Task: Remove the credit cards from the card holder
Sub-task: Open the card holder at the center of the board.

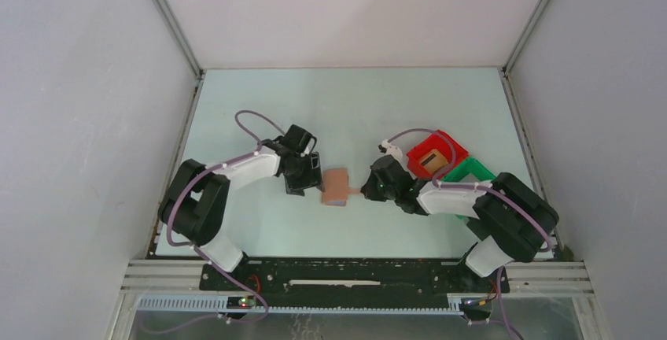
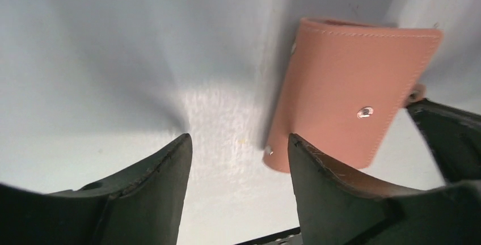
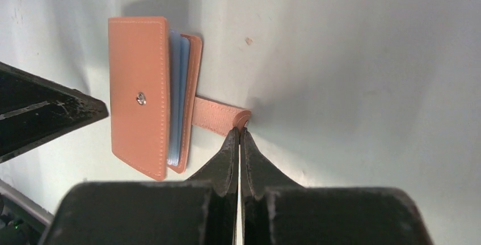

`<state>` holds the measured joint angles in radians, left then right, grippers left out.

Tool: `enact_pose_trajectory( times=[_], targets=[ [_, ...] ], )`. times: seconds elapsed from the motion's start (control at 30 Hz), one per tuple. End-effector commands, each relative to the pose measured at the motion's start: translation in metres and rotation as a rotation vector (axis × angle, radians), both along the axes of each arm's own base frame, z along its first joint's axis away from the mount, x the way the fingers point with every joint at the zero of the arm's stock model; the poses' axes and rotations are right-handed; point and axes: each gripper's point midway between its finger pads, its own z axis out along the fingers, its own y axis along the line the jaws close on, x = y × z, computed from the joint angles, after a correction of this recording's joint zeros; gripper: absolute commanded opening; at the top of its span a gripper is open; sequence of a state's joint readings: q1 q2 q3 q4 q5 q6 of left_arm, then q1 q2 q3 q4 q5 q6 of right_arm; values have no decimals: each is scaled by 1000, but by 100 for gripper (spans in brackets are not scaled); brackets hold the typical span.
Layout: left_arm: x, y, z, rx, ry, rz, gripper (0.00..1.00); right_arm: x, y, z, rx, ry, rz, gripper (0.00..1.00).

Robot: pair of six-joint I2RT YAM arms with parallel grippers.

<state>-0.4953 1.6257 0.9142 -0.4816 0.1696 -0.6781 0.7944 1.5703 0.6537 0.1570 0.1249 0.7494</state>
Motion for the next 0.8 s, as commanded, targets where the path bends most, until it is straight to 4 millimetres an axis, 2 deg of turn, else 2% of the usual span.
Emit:
enact_pose_trajectory(
  times=[0.0,0.13,0.23,0.4,0.6,0.77],
  targets=[
    [9,8,43,191,-153,-88,69,-10,-8,11,56,-11,-51,0],
    [9,-17,64,222,-216,-170,71,-16,-16,14,48,-24,-63,0],
    [4,-37,69,253,-239,-239,78,-16,-17,15,46,-26,-71,0],
    [0,-58,59,274,-226,-272,79,-16,-16,20,54,-44,-85,0],
    [-10,-79,33,247,-141,-310,76,-18,-15,19,71,-36,-98,0],
    [-17,-94,29,243,-139,-341,75,-20,-14,21,79,-39,-101,0]
  ],
)
